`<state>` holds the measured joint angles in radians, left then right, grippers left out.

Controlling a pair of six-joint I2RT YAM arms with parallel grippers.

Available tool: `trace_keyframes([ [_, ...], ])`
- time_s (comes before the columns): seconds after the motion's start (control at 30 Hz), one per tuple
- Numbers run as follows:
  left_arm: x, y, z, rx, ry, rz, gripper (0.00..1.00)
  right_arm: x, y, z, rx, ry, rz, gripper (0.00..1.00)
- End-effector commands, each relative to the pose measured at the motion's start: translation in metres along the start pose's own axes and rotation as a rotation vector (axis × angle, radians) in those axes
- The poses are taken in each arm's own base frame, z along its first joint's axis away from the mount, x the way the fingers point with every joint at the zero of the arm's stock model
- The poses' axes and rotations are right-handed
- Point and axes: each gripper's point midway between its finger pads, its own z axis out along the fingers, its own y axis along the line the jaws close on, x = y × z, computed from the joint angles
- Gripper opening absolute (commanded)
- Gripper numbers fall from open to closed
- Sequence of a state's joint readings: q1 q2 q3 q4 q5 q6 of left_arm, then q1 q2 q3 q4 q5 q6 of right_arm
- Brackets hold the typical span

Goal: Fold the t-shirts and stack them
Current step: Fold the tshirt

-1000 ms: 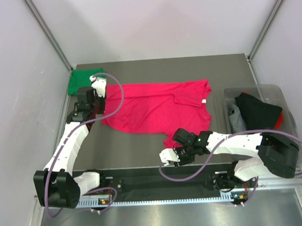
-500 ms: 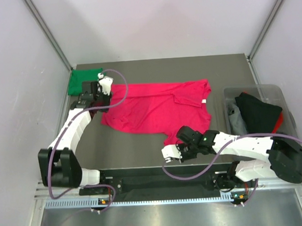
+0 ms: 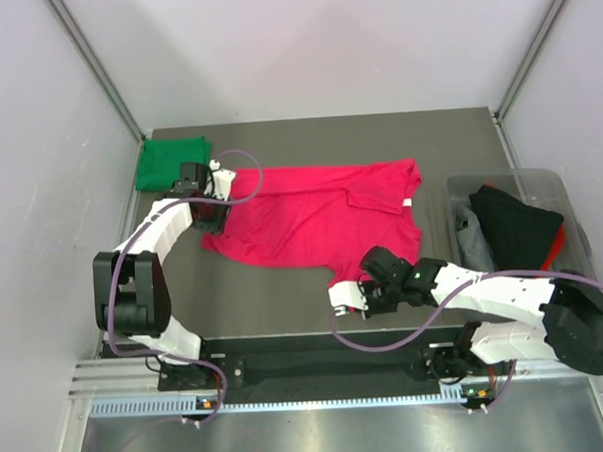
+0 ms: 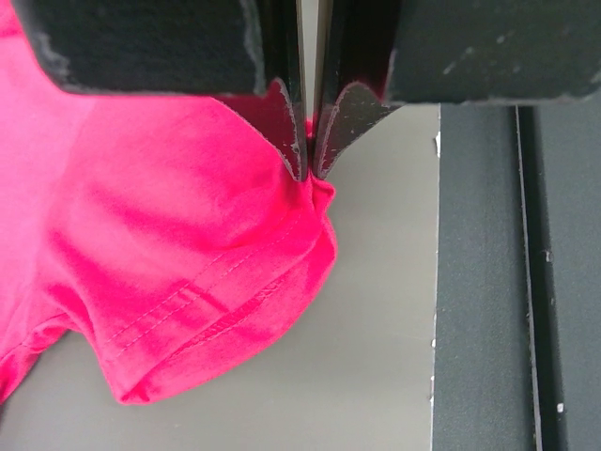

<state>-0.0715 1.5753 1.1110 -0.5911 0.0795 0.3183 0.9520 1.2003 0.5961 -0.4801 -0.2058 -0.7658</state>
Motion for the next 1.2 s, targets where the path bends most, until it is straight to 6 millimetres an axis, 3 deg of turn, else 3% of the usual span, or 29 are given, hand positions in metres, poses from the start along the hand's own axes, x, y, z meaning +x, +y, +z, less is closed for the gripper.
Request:
trace_keyframes([
  [0.0, -0.016, 0.016, 0.001, -0.053, -0.031, 0.014, 0.45, -0.007, -0.009, -0.003, 0.034, -0.042, 0.008, 0.03],
  [0.33, -0.016, 0.026, 0.029, -0.075, 0.018, -0.004, 0.43, -0.004, -0.01, -0.003, 0.039, -0.039, 0.021, 0.03],
  [0.63, -0.025, 0.034, 0.037, -0.083, 0.008, -0.007, 0.41, -0.003, -0.009, -0.001, 0.031, -0.034, 0.026, 0.03],
  [1.0, -0.015, 0.031, 0.044, -0.068, 0.048, -0.012, 0.34, 0.0, -0.01, -0.001, 0.034, -0.03, 0.032, 0.03],
  [1.17, -0.014, 0.029, 0.042, -0.058, 0.052, -0.013, 0.06, 0.001, -0.012, -0.001, 0.041, -0.027, 0.035, 0.03],
])
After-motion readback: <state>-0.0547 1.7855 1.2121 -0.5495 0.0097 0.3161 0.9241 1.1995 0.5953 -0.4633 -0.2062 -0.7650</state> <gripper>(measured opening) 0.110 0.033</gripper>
